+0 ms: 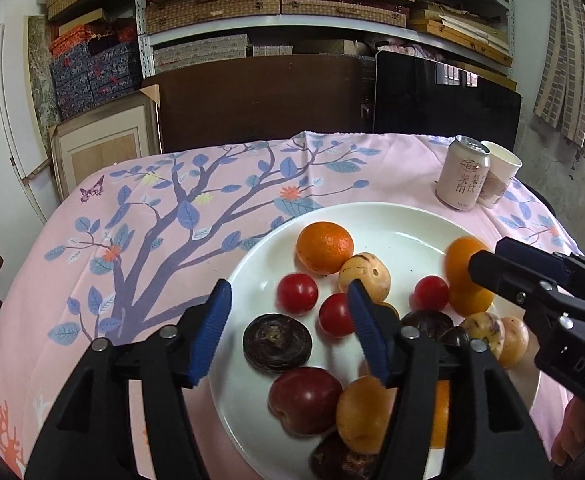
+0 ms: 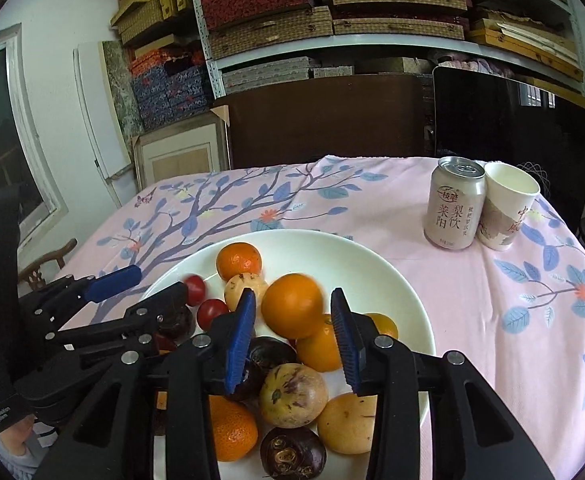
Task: Organize fruits
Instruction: 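Grasp a red tomato with the left tool while the right tool grasps a red plum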
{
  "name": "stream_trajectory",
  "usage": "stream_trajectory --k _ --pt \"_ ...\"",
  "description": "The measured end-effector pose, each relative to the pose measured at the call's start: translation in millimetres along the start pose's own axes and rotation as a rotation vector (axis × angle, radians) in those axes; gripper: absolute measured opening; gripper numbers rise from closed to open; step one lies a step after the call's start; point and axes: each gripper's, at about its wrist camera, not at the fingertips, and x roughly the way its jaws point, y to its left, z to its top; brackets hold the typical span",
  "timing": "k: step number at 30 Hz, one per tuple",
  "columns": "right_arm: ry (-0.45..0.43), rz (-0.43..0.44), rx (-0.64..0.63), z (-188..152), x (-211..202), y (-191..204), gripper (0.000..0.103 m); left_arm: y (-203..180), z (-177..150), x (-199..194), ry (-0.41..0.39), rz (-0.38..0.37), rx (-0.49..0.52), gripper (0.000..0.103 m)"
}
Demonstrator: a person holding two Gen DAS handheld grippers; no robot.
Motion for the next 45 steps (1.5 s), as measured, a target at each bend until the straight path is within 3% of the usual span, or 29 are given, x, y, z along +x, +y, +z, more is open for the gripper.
stream_trajectory --k 5,12,15,21,27,32,34,36,43,45 --pt "-0.007 0.001 0.017 -6.0 -16.6 -5.3 0.041 -3.1 -4.3 -20.1 -0.038 0.038 0.009 0.066" --pt "-0.015 0.016 0.067 -27.6 -55.6 -14.0 0.042 -6.4 -26.3 -60.5 -0.046 0.045 0.015 0.067" --pt "-0.019 0.023 0.084 -42.3 -76.1 -16.5 0.043 -7.8 -42.9 -82.5 -0.051 0.037 0.006 0.070" --pt "0.002 0.041 0.096 -88.2 -107.8 -17.7 0.056 -16.6 -96.0 -122.9 -0.025 -0.005 0.021 0.076" --pt "0.108 0.047 0.018 -120.0 -94.9 -1.6 0.058 -23.5 -145.6 -141.7 0.018 0.015 0.074 0.077" --pt "0.151 0.024 -0.009 -119.4 -72.4 6.1 0.058 -40.2 -162.4 -152.0 0.018 -0.057 0.125 0.077" --pt "0.192 0.046 0.027 -119.6 -61.5 -0.3 0.039 -56.8 -165.5 -152.2 0.015 -0.077 0.194 0.077" --pt "0.195 0.071 0.058 -117.6 -62.1 -7.5 0.039 -75.8 -169.6 -151.5 0.015 -0.102 0.252 0.077" --pt "0.083 0.108 0.174 -104.3 -96.8 -34.4 0.039 -124.5 -165.2 -137.5 0.033 -0.174 0.350 0.077" --pt "0.081 0.110 0.201 -103.1 -98.6 -41.5 0.039 -132.1 -164.8 -131.2 0.055 -0.189 0.363 0.067"
